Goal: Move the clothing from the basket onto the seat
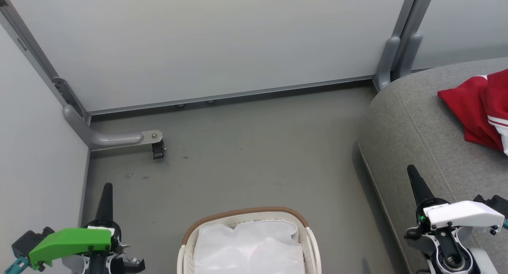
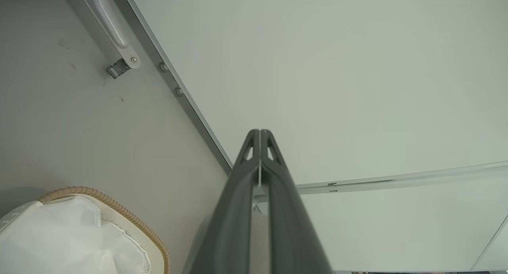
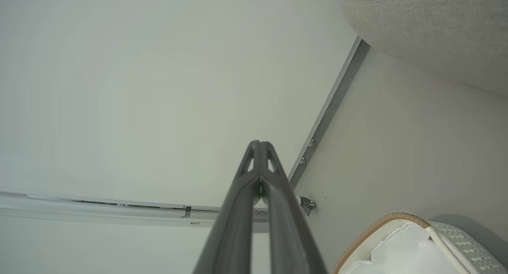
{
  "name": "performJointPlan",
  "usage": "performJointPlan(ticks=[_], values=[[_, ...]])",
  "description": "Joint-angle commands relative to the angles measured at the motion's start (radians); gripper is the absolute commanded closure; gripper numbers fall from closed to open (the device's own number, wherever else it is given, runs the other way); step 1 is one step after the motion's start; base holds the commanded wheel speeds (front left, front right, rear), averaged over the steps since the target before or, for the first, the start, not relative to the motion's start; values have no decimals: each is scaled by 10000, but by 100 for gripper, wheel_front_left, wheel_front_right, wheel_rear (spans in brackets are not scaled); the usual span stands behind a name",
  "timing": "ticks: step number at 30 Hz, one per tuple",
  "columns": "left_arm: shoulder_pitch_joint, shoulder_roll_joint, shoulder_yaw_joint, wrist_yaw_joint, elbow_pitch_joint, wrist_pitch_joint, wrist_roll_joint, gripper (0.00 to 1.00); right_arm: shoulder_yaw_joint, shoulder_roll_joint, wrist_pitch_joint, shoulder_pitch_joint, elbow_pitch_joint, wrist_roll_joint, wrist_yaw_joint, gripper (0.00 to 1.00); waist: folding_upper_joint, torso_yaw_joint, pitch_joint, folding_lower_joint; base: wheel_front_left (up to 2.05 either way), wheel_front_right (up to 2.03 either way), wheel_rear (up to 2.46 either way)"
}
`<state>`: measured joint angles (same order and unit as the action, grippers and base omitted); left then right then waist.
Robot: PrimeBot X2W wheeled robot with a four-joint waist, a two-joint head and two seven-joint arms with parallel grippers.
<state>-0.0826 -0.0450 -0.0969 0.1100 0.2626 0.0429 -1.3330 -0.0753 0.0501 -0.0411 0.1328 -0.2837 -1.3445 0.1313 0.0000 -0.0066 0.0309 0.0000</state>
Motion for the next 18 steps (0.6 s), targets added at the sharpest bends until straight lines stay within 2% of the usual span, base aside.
performJointPlan(ticks=[1,18], values=[[-235,-71,-55,68,-95,60,-270,100,-55,34,-76,-107,123,-240,-7,100,0,3,-12,0,0,0,0],[-276,-78,-130,158,-149,405,-1562,100,-243,24,-422,-197,278,-1479,-7,100,0,33,-135,0,0,0,0]])
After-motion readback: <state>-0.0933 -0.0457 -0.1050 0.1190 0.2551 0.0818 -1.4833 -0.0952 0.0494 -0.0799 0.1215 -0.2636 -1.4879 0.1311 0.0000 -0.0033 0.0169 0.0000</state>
